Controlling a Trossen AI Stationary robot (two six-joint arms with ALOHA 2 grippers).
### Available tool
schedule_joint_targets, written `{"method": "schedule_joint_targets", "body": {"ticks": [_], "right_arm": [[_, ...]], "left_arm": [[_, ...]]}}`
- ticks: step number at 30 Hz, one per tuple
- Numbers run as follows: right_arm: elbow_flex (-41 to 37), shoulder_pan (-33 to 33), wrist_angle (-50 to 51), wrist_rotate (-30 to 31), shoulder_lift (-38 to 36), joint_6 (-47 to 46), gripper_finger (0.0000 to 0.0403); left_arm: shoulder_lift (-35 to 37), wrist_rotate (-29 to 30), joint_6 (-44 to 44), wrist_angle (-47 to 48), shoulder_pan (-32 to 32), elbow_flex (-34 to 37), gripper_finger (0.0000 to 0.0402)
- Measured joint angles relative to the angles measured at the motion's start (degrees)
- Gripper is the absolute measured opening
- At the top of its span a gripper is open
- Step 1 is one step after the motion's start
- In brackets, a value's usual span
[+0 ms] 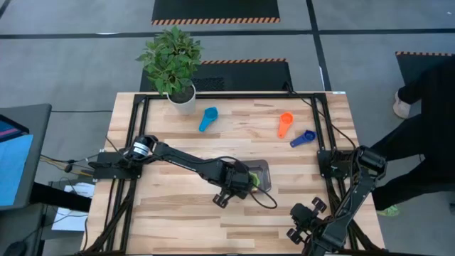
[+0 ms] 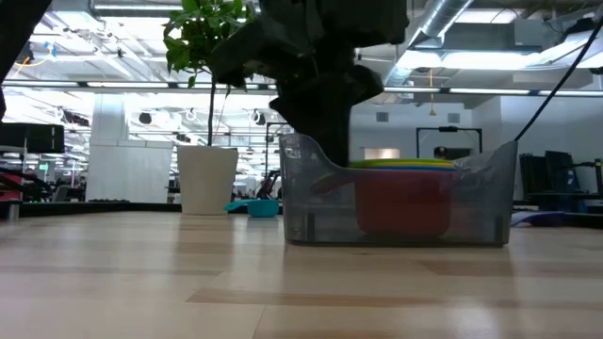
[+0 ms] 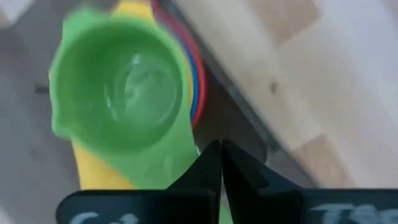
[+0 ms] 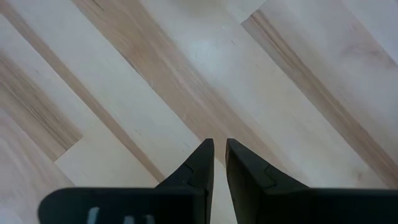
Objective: Nest measuring cups in basket
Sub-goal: Stack the green measuring cup on top of the yellow measuring cup into the black bin, then stack the light blue measuring cup on top of the green measuring cup into the black bin
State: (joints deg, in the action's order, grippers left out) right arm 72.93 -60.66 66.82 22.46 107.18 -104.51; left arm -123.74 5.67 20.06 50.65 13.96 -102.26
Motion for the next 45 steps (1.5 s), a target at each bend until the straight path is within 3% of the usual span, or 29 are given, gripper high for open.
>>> {"method": "schedule_joint_targets", "body": {"ticks": [4, 12, 19, 24, 28, 30, 35, 41, 45], "right_arm": [[0.00, 0.00, 0.01, 0.00, 0.00, 0.00, 0.0065], [0.00, 0.00, -0.12, 0.02, 0.00, 0.00, 0.0065], [0.00, 0.00, 0.17, 0.16, 0.00, 0.00, 0.0065], [0.00, 0.00, 0.16, 0.50, 0.00, 0.00, 0.0065], [0.00, 0.00, 0.14, 0.57, 0.00, 0.00, 0.0065], [0.00, 0.00, 0.12, 0.61, 0.00, 0.00, 0.0065], [0.00, 0.00, 0.31, 0.99, 0.02, -0.02, 0.0065], [0.02, 0.00, 0.47, 1.68, 0.02, -0.01, 0.0065], [0.02, 0.32, 0.37, 1.68, 0.02, -0.42, 0.0065]], "left_arm": [[-0.13, 5.40, -0.18, 2.26, -1.31, 0.00, 0.0002], [-0.13, 5.35, -0.70, 4.17, -3.30, -0.44, 0.0002], [-0.05, 6.98, -0.38, 18.15, -1.43, -12.76, 0.0000], [0.21, 16.69, -1.13, 27.92, -3.65, -15.84, 0.0000], [0.14, 25.87, -10.58, 40.41, -9.05, -13.33, 0.0000], [1.68, 25.53, -13.91, 37.98, -12.14, -9.63, 0.0000], [8.25, 15.78, -10.16, 32.79, -19.46, 1.19, 0.0000], [13.93, 14.32, -9.59, 5.10, -27.00, 17.96, 0.0000], [13.86, 15.76, -8.53, -8.73, -29.00, 22.91, 0.0000]]}}
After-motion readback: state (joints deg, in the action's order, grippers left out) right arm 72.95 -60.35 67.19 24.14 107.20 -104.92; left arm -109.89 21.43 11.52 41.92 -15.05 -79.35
